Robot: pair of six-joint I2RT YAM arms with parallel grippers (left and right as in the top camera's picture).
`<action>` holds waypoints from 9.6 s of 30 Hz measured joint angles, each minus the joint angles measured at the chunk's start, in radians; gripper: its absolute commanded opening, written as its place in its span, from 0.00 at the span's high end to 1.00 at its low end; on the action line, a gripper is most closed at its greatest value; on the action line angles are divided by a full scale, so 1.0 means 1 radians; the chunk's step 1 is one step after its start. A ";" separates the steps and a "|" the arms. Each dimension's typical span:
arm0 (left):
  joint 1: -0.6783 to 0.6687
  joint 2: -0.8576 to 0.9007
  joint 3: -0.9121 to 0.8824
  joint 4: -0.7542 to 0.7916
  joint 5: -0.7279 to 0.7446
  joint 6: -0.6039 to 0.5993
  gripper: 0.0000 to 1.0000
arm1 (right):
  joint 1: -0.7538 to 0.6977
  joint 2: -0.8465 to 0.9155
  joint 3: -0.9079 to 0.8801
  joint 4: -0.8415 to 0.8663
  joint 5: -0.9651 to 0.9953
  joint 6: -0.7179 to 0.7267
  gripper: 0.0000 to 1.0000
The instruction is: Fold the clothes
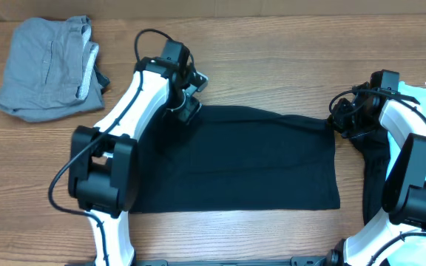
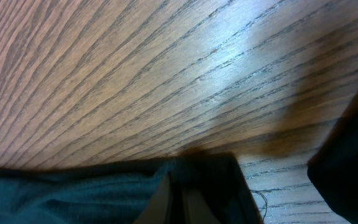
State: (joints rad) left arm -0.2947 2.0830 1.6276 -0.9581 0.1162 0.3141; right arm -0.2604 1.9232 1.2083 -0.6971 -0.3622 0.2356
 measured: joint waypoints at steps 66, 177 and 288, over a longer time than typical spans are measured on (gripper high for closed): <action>0.134 -0.230 0.074 -0.560 -0.144 -0.189 0.96 | -0.015 -0.153 0.096 -0.417 0.108 -0.030 0.94; 0.203 -0.230 0.074 -0.567 0.133 -0.246 0.73 | 0.026 -0.388 -0.193 -0.384 0.051 0.025 0.78; 0.040 -0.241 -0.370 -0.025 0.000 -0.229 0.65 | 0.073 -0.436 -0.333 -0.309 0.051 0.078 0.82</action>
State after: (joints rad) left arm -0.2546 1.8416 1.2579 -0.9833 0.1165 0.0856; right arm -0.1871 1.4876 0.8753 -1.0058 -0.3107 0.3134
